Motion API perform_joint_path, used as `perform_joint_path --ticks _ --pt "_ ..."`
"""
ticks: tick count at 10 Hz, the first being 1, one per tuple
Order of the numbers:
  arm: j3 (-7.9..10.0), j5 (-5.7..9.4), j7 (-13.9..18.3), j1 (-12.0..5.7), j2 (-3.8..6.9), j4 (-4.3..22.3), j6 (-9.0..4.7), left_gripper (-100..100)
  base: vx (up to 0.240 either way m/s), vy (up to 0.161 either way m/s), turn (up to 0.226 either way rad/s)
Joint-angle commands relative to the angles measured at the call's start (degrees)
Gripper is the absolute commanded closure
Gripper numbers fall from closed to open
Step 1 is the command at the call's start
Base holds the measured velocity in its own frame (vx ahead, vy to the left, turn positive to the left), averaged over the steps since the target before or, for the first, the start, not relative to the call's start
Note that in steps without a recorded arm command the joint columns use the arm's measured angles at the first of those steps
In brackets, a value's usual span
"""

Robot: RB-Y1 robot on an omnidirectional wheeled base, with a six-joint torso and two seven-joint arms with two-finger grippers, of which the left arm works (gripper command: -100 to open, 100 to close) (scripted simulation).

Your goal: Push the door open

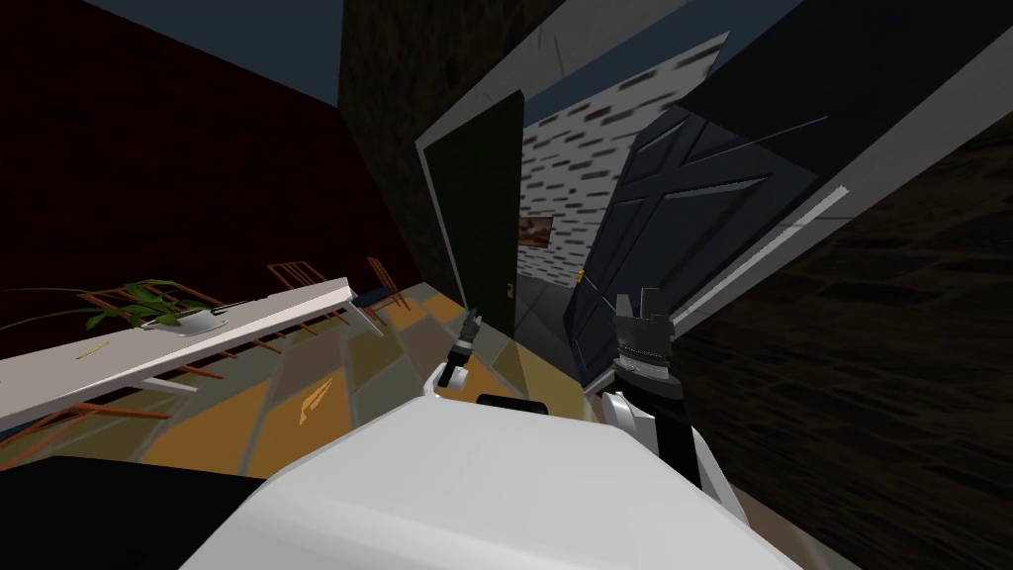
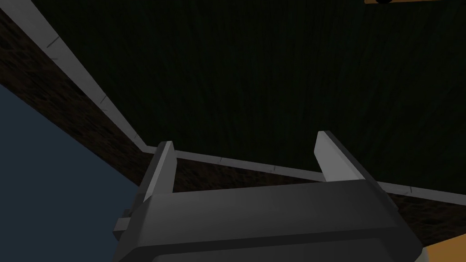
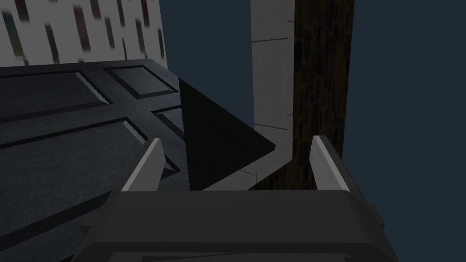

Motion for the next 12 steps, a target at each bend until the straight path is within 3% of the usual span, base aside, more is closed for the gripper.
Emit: perform_joint_path --ticks 1,12 --pt "-0.36 -0.04 0.15 -0.83 0.02 1.8 0.14 -100 0.09 0.044 -0.074" --pt "-2.31 -0.16 0.95 -6.58 0.08 16.52 -1.66 -100 0.088 0.044 -0.074"
